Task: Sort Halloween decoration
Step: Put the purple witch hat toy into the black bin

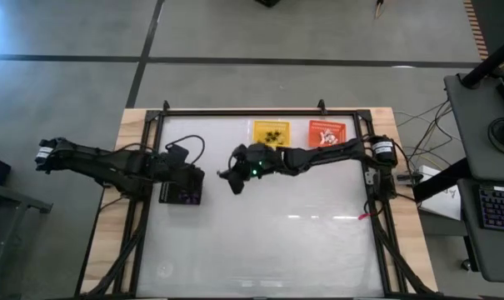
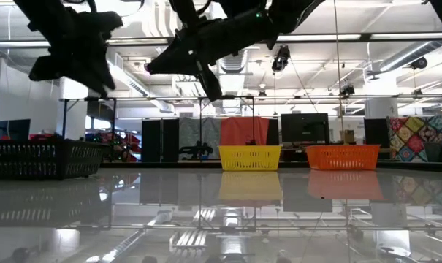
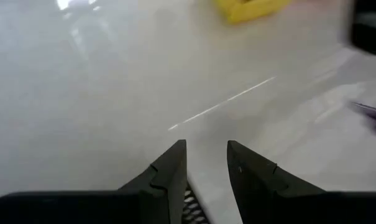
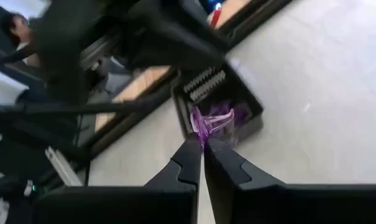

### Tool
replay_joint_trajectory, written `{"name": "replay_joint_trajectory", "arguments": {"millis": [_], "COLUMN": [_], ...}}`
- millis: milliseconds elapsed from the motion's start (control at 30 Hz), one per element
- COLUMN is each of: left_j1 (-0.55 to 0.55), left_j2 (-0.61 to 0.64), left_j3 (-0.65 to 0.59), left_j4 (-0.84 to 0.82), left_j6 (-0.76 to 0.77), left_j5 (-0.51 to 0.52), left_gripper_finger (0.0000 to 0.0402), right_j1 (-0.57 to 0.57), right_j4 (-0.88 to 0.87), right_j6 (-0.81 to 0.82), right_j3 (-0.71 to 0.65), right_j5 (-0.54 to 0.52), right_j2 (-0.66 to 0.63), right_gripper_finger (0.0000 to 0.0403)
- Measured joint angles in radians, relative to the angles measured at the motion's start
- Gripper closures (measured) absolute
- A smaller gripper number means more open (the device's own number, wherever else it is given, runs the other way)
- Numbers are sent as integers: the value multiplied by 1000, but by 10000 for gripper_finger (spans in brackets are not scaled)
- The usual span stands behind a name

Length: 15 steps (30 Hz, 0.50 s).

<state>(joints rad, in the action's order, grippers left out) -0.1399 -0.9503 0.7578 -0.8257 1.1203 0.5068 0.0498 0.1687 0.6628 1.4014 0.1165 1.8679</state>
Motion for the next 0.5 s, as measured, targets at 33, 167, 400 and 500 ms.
{"name": "replay_joint_trajectory", "arguments": {"millis": [33, 167, 400, 500], "left_j1": [0, 5, 70, 108], "left_j2": [11, 57, 156, 187], "left_j3": [0, 0, 0, 0], "left_j4": [25, 75, 6, 11], "left_j6": [-24, -111, -117, -117], "left_j5": [0, 2, 53, 54], "left_gripper_finger": [304, 304, 304, 304], "right_j1": [11, 47, 91, 101], "right_j4": [12, 68, 84, 126], "right_j6": [0, 2, -5, 25], "right_j3": [0, 0, 0, 0], "right_j5": [7, 40, 42, 35], "right_j2": [0, 0, 0, 0], "right_gripper_finger": [394, 394, 394, 394]}}
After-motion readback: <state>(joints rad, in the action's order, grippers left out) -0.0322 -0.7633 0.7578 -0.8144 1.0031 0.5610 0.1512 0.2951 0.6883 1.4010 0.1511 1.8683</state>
